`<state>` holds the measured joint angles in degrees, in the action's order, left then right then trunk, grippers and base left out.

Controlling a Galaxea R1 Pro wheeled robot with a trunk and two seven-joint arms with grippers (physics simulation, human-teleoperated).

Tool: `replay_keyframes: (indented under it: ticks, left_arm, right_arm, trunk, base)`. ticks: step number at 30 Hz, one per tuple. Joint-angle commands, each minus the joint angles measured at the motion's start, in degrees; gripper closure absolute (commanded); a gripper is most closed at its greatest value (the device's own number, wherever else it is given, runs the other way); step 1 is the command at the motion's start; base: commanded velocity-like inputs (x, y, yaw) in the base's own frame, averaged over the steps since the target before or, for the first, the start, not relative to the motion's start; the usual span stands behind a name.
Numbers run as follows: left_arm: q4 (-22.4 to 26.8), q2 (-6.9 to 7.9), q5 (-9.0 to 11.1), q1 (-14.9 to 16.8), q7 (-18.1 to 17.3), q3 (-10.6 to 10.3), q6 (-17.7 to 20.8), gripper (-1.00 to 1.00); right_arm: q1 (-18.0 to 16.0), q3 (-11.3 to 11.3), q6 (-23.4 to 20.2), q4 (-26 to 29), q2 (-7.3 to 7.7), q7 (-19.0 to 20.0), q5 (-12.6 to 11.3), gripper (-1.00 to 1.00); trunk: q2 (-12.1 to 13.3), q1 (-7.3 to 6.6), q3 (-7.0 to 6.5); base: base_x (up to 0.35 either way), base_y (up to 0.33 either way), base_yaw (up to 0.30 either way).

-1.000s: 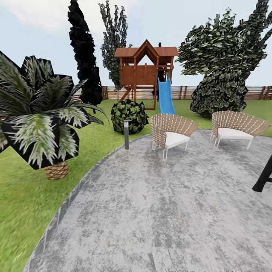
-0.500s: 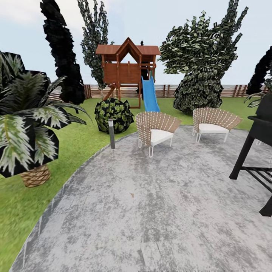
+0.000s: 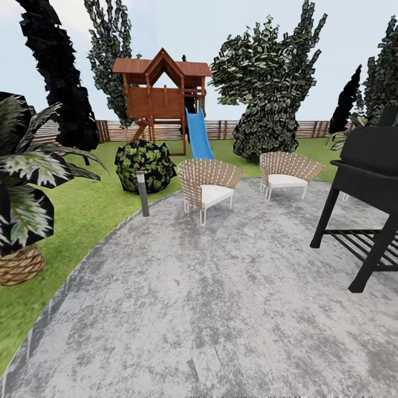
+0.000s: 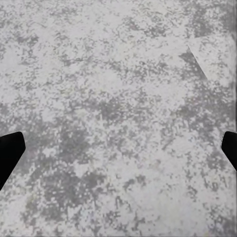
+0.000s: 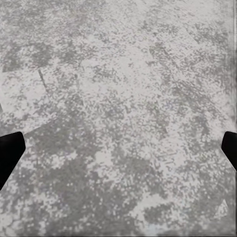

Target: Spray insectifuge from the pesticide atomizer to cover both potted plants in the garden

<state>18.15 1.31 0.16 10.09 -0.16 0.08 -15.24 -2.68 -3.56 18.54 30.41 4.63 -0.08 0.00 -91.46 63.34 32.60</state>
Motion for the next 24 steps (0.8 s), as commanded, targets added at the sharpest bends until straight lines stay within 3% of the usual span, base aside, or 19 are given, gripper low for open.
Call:
replay_keyframes:
  ticks: [1,24]
  left_arm:
    - [-0.03,0.01,0.01,0.02,-0.02,0.00,-0.18,-1.00]
    - [-0.05,0.01,0.01,0.02,0.03,0.00,-0.21,-1.00]
  right_arm:
    - [-0.05,-0.04,0.19,-0.03,-0.03,-0.03,0.00,-1.00]
    - [-0.05,-0.31,0.19,0.37,0.12,-0.01,-0.07,-1.00]
  trunk:
    - [-0.44,0.22,0.30]
    - [-9.67,5.27,5.78]
  base:
    - [0.000,0.000,-0.240]
    - [0.000,0.000,-0.232]
